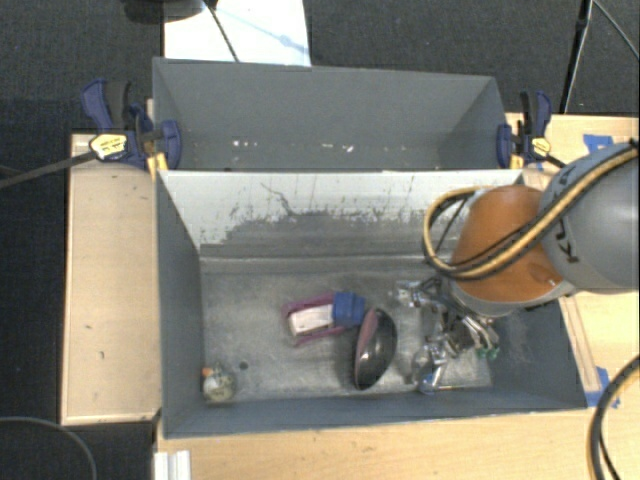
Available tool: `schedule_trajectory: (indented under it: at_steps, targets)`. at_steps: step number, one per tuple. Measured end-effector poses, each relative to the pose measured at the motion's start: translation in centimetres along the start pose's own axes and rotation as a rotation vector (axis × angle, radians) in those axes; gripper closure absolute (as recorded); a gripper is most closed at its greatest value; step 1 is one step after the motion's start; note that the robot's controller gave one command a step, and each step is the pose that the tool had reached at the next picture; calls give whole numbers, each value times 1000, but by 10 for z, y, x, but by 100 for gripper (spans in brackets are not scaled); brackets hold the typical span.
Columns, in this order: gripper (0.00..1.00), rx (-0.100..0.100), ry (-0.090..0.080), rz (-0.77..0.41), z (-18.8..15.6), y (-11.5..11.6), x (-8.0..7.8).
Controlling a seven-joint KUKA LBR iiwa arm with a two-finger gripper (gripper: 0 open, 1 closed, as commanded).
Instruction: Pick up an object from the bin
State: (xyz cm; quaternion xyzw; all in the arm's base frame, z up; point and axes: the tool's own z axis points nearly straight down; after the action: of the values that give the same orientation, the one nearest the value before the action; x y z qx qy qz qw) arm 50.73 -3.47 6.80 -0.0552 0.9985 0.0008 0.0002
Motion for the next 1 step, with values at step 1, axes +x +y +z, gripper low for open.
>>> schedule_trajectory:
  at_steps: [1]
  targets:
    - [0,-2,-1,-31,-3,83,-5]
